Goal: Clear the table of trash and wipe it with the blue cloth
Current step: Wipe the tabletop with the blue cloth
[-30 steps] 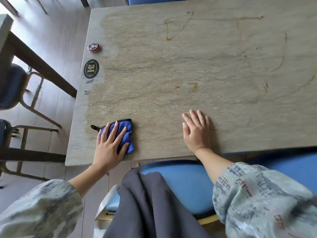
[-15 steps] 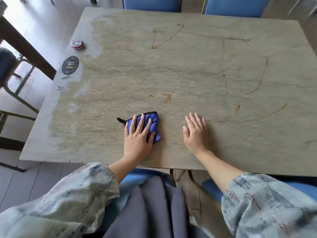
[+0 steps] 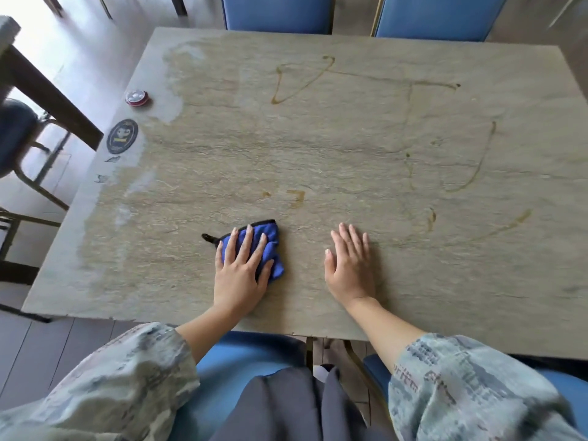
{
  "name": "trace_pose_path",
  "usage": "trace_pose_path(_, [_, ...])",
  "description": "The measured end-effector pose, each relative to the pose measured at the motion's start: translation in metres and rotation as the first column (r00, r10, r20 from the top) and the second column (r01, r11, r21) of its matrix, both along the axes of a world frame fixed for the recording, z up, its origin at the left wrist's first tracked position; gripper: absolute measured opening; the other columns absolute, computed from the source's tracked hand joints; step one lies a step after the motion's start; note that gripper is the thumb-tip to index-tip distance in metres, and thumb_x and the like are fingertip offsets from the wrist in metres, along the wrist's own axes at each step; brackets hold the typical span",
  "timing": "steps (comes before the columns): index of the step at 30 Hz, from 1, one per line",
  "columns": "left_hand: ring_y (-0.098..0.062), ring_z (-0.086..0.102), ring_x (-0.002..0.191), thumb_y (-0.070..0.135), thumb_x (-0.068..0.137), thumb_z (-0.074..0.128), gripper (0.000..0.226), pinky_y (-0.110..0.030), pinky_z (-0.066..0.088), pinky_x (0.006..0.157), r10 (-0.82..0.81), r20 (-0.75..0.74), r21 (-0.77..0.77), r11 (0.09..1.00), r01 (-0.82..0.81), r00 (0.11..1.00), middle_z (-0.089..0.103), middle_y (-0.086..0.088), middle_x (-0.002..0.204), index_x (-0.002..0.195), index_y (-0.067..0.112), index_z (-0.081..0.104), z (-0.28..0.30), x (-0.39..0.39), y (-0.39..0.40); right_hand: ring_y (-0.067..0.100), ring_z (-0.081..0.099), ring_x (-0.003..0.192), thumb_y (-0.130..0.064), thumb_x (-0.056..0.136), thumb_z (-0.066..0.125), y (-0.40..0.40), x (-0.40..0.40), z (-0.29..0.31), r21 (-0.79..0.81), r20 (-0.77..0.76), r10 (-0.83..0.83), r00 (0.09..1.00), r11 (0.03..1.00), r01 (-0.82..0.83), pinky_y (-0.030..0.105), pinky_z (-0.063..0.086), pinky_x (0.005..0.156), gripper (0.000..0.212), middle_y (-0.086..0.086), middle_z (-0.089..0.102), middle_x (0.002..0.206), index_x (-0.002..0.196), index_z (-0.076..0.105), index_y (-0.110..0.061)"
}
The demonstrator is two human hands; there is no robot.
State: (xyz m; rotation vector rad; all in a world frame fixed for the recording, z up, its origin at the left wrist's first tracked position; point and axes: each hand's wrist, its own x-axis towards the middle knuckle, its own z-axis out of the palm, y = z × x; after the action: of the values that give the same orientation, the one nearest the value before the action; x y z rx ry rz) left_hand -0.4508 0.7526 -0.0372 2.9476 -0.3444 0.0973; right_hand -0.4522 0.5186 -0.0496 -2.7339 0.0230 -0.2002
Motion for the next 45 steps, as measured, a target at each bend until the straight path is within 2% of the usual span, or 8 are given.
trace_pose_path(6, [-0.027, 0.029, 0.142, 0.048, 0.094, 0.047, 0.048, -0.049, 0.029, 0.112, -0.49, 0.049, -0.015, 0.871, 0.492, 0.87, 0.037, 0.002, 0.151, 0.139, 0.031, 0.048, -0.005, 0.038, 0.037, 0.025, 0.032, 0.14, -0.033, 0.093, 0.039, -0.001, -0.002, 0.001, -0.075, 0.001, 0.001, 1.0, 0.997, -0.001, 0.053, 0.011, 0.117, 0.047, 0.01, 0.045, 0.145, 0.131, 0.053, -0.01])
trace_pose_path(11, [-0.025, 0.023, 0.144, 0.051, 0.093, 0.038, 0.05, -0.046, 0.023, 0.115, -0.062, 0.005, -0.051, 0.997, 0.063, 0.998, 0.036, 0.002, 0.152, 0.139, 0.034, 0.046, 0.001, 0.065, 0.031, 0.027, 0.04, 0.135, -0.038, 0.09, 0.043, 0.0, 0.022, 0.005, -0.119, 0.024, 0.025, 0.999, 0.993, -0.022, 0.054, 0.008, 0.116, 0.053, 0.014, 0.049, 0.14, 0.13, 0.055, -0.005])
trace_pose_path(17, [-0.032, 0.01, 0.146, 0.057, 0.089, 0.031, 0.059, -0.053, 0.008, 0.117, 0.307, -0.103, -0.02, 0.95, -0.311, 0.946, 0.022, -0.004, 0.158, 0.143, 0.034, 0.038, 0.003, 0.105, -0.019, 0.034, 0.044, 0.131, -0.038, 0.092, 0.029, -0.001, 0.104, 0.008, -0.072, -0.099, -0.035, 0.994, 0.997, 0.028, 0.045, 0.024, 0.114, 0.06, 0.021, 0.049, 0.139, 0.13, 0.053, 0.001])
trace_pose_path(22, [-0.037, 0.011, 0.145, 0.063, 0.089, 0.035, 0.059, -0.057, 0.012, 0.114, 0.004, -0.061, -0.013, 1.0, -0.005, 0.998, 0.024, -0.008, 0.157, 0.143, 0.041, 0.034, 0.0, 0.118, -0.059, 0.031, 0.022, 0.143, -0.02, 0.098, 0.037, -0.027, 0.171, 0.012, -0.087, -0.193, 0.044, 0.98, 0.994, -0.062, 0.037, 0.013, 0.119, 0.049, 0.019, 0.03, 0.152, 0.142, 0.035, 0.001])
trace_pose_path(26, [-0.034, 0.023, 0.143, 0.064, 0.089, 0.04, 0.052, -0.055, 0.023, 0.111, -0.227, 0.024, -0.036, 0.973, 0.228, 0.974, 0.034, -0.003, 0.153, 0.137, 0.044, 0.044, -0.007, 0.137, -0.05, 0.032, 0.033, 0.138, -0.023, 0.093, 0.032, -0.049, 0.185, 0.009, -0.097, -0.127, 0.156, 0.98, 0.981, -0.169, 0.04, 0.022, 0.116, 0.05, 0.018, 0.041, 0.146, 0.137, 0.046, -0.002])
trace_pose_path(35, [-0.032, 0.015, 0.145, 0.058, 0.09, 0.037, 0.05, -0.053, 0.013, 0.115, 0.183, -0.037, -0.067, 0.98, -0.185, 0.982, 0.029, -0.002, 0.155, 0.137, 0.042, 0.044, -0.003, 0.191, -0.061, 0.024, 0.042, 0.134, -0.022, 0.093, 0.041, -0.052, 0.18, -0.006, 0.06, 0.106, 0.109, 0.988, 0.991, -0.116, 0.043, 0.032, 0.112, 0.041, 0.012, 0.051, 0.139, 0.128, 0.058, -0.008])
trace_pose_path(42, [-0.028, 0.028, 0.142, 0.058, 0.092, 0.039, 0.046, -0.048, 0.025, 0.113, -0.42, 0.08, -0.023, 0.906, 0.423, 0.904, 0.036, 0.004, 0.152, 0.136, 0.045, 0.045, -0.01, 0.229, -0.04, 0.024, 0.044, 0.133, -0.021, 0.092, 0.043, -0.053, 0.181, -0.008, 0.076, 0.125, 0.099, 0.987, 0.991, -0.109, 0.044, 0.033, 0.11, 0.04, 0.013, 0.052, 0.138, 0.126, 0.06, -0.008])
trace_pose_path(45, [-0.028, 0.032, 0.139, 0.059, 0.09, 0.039, 0.048, -0.049, 0.029, 0.11, -0.324, 0.082, -0.022, 0.945, 0.327, 0.942, 0.04, 0.003, 0.15, 0.134, 0.043, 0.049, -0.01, 0.269, -0.024, 0.023, 0.043, 0.134, -0.022, 0.092, 0.043, -0.053, 0.18, -0.007, 0.076, 0.133, 0.102, 0.986, 0.991, -0.113, 0.043, 0.032, 0.111, 0.04, 0.012, 0.051, 0.139, 0.127, 0.059, -0.01])
